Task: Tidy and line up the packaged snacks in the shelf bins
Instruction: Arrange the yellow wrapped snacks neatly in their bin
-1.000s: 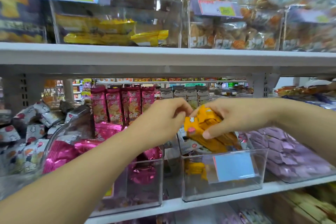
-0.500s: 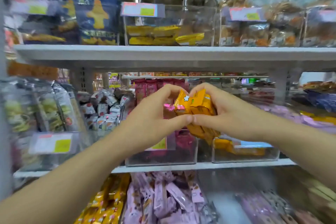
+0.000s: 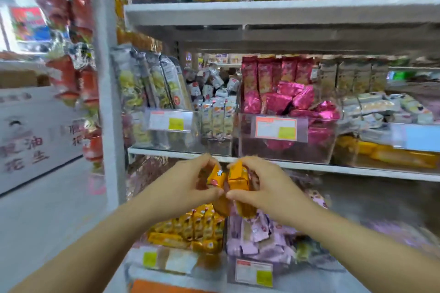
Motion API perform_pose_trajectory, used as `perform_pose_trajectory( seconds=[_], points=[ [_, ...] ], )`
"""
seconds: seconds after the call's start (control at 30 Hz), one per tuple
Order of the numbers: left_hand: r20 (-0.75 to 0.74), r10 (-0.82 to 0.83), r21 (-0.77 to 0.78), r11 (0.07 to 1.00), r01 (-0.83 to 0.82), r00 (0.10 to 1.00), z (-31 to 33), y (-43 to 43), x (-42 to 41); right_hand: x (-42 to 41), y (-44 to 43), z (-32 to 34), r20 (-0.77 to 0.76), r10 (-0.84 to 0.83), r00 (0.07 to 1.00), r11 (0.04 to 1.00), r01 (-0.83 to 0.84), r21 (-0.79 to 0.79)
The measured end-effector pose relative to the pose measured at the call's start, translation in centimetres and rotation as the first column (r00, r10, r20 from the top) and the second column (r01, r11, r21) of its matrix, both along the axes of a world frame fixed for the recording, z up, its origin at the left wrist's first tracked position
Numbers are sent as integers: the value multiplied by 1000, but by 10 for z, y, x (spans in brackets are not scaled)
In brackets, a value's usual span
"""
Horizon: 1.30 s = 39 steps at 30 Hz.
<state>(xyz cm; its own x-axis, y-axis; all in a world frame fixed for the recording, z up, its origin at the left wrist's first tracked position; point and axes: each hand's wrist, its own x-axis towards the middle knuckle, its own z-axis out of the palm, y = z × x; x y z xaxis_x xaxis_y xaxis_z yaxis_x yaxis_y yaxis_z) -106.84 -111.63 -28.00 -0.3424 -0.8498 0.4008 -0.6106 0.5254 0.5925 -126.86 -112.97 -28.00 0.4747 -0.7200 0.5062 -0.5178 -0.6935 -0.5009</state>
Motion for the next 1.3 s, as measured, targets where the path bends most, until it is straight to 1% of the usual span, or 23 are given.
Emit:
perform_pose_trajectory(
  seconds=[0.07, 0.13, 0.23, 0.3, 0.4, 0.57, 0.67, 0.8, 0.87, 1.0, 1.13, 1.23, 1.3],
  points=[
    [113, 117, 5, 993, -119, 987, -19, -12, 16, 16, -12, -20, 46, -18, 999, 998, 15, 69],
    [231, 221, 37, 971, -236, 948, -39, -26, 28, 30, -23, -37, 43, -52, 998, 993, 47, 109],
    [356, 287, 79, 939, -335, 889, -69, -42, 37, 44, -39, -60, -41, -80, 996, 985, 85, 148],
    [387, 276, 108, 934, -340, 880, -84, -48, 37, 49, -47, -71, -120, -103, 987, 983, 120, 136],
    [372, 258, 135, 935, -327, 892, -93, -55, 34, 47, -53, -76, -141, -105, 984, 983, 124, 136],
    [295, 227, 64, 964, -256, 928, -72, -55, 22, 32, -46, -55, -152, -44, 987, 976, 75, 205],
    [193, 172, -8, 985, -174, 966, -45, -47, 4, 16, -33, -30, -132, -21, 991, 987, 42, 156],
    [1, 51, -113, 992, -50, 999, -4, -32, -32, -18, -7, 7, -57, -58, 997, 996, 61, 65],
    [-35, -2, -183, 983, -5, 999, 17, -25, -54, -39, 6, 22, -8, -78, 997, 997, 78, 11],
    [-28, -133, -294, 948, 119, 991, 55, -15, -107, -91, 24, 45, 121, -166, 979, 979, 178, -97],
    [37, -189, -365, 911, 190, 981, 80, -22, -161, -147, 26, 56, 221, -262, 939, 946, 295, -133],
    [54, -242, -410, 879, 243, 969, 94, -32, -201, -187, 25, 61, 262, -327, 908, 915, 374, -154],
    [66, -272, -412, 869, 275, 960, 103, -38, -226, -212, 24, 65, 273, -371, 887, 883, 429, -192]
  ],
)
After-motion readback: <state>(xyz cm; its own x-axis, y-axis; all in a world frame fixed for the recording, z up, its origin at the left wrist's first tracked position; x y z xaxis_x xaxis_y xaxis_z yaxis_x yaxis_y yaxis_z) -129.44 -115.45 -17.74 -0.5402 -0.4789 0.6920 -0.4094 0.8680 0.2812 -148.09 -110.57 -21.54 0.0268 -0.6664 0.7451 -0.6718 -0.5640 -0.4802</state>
